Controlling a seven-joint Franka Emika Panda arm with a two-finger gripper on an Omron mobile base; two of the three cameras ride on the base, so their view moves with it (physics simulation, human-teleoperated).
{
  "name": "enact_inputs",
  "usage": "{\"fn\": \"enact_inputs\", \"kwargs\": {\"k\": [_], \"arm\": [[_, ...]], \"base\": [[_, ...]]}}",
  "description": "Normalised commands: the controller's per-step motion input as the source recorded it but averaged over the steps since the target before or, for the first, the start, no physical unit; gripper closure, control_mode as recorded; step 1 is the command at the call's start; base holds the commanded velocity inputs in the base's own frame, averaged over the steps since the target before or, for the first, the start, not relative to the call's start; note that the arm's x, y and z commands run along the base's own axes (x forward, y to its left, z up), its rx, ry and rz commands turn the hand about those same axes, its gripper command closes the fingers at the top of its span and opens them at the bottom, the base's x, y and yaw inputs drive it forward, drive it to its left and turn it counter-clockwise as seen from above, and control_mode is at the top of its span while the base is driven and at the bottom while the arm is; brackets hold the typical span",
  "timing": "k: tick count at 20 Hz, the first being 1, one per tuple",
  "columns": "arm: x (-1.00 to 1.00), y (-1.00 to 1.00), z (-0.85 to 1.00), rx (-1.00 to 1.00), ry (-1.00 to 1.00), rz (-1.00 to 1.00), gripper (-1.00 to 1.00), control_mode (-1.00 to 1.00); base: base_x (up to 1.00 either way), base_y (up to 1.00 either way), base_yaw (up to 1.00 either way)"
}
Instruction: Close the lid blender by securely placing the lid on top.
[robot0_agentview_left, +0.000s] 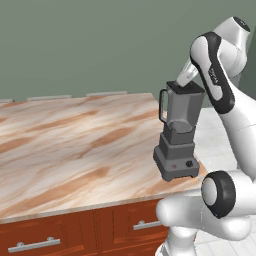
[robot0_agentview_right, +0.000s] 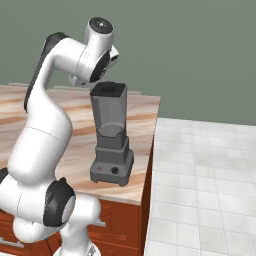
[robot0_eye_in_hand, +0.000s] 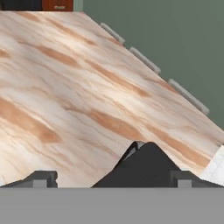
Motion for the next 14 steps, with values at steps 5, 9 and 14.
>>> {"fn": "enact_inputs", "kwargs": {"k": [5,9,14], "arm": [[-0.72,0.58,0.00,0.00,-0.09,0.00,-1.00,-1.00],[-0.62,0.52,0.00,0.00,-0.06,0.00,-1.00,-1.00],[-0.53,0.39,0.00,0.00,-0.05,0.00,-1.00,-1.00]], "base": [[0.00,0.00,0.00],[0.00,0.00,0.00],[0.00,0.00,0.00]]}}
